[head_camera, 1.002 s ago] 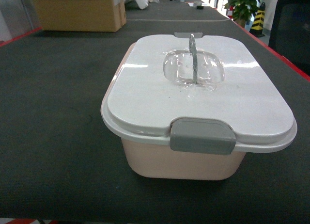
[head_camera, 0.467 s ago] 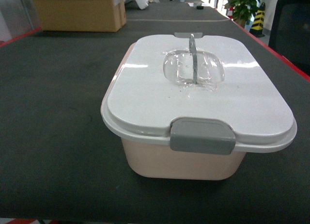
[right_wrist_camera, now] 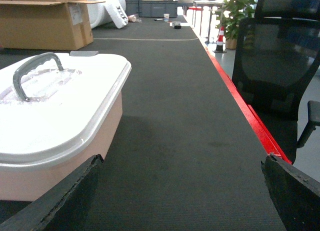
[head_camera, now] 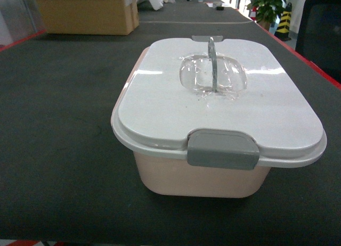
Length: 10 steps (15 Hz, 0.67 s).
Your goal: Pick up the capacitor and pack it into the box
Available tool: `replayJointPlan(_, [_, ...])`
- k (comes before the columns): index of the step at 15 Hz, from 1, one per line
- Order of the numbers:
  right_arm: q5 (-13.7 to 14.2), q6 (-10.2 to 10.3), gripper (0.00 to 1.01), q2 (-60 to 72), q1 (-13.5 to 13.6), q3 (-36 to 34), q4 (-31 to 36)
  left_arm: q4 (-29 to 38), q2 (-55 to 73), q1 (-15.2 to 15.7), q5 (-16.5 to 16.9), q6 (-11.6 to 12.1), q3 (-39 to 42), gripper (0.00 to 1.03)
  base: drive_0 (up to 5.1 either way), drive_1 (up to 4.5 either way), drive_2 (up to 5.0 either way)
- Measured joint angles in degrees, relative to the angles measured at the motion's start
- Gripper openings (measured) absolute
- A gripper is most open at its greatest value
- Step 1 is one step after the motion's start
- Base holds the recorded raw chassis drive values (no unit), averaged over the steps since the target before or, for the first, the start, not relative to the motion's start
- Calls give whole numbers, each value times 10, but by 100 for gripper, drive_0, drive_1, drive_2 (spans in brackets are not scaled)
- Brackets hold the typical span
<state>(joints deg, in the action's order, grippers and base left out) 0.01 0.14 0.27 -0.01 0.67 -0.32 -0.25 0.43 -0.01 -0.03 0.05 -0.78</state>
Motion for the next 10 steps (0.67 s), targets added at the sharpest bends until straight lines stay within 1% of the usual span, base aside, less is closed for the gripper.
replayJointPlan(10, [0, 0, 98, 0, 0, 0, 0, 0, 0, 0, 0, 0, 0, 98, 0, 0, 0])
